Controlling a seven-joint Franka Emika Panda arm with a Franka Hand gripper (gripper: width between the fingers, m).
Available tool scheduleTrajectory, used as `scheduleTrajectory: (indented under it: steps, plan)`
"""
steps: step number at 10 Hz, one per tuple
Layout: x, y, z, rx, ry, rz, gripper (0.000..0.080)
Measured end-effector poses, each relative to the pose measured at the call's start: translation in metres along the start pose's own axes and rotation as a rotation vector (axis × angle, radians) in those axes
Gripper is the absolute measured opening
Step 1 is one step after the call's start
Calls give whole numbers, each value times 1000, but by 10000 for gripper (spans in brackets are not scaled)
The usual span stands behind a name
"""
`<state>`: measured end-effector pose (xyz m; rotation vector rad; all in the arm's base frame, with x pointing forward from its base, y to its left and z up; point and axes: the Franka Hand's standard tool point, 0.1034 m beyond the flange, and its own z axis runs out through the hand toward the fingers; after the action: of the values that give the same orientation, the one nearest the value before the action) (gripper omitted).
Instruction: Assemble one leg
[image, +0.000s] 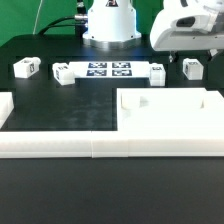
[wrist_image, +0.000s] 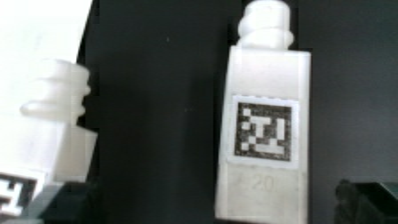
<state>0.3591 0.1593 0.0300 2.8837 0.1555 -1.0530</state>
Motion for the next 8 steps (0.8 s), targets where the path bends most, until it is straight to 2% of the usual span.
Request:
scheduleTrajectory:
  steps: [3, 4, 8]
  plan:
    - [-3, 0, 9, -9, -206, -1, 649]
    - [2, -3, 11, -7, -211, -1, 649]
    - [3, -12, 16, -8, -193, -13, 649]
